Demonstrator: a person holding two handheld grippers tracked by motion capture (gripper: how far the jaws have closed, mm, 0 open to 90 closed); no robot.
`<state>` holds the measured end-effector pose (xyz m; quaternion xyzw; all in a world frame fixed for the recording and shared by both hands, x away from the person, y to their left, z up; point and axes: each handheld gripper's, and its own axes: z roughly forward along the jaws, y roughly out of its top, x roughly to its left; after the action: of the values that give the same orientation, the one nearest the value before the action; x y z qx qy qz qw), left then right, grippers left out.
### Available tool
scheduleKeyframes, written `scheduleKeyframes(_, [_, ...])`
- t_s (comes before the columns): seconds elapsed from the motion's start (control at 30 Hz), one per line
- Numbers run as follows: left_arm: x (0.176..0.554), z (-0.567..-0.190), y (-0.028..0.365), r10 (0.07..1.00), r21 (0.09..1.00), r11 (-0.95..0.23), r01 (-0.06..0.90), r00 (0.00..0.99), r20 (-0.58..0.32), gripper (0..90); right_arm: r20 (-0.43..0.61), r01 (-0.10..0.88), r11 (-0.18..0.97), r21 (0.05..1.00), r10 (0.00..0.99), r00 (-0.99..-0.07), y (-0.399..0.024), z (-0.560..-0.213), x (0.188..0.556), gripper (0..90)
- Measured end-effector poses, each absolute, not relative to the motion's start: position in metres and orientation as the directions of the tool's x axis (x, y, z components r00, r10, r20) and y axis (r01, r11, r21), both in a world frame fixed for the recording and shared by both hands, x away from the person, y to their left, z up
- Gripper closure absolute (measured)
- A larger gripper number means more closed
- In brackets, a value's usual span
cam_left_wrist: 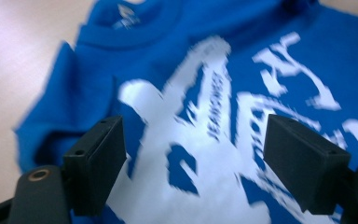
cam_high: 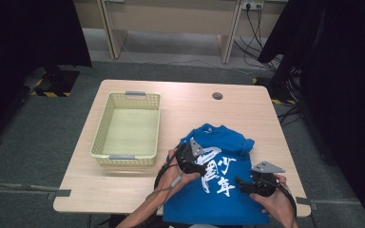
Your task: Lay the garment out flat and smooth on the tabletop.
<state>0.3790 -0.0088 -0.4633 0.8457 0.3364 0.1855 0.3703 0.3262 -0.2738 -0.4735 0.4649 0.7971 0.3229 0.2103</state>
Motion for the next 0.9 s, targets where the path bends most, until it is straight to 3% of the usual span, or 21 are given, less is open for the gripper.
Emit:
scheduleKeyframes(0.53, [0.354,-0.48,0.009,0.687,0.749,-0.485,0.452,0.727,0.006,20.7,-0.029,0.615,0.371,0.696,0.87,-0.493,-0.28,-0.472,0.303,27.0])
scheduleKeyframes(0.9, [0.35,-0.48,0.009,0.681,0.749,-0.484,0.452,0.732,-0.002,19.9,-0.023,0.6,0.334,0.727,0.885,-0.465,-0.281,-0.465,0.313,26.6])
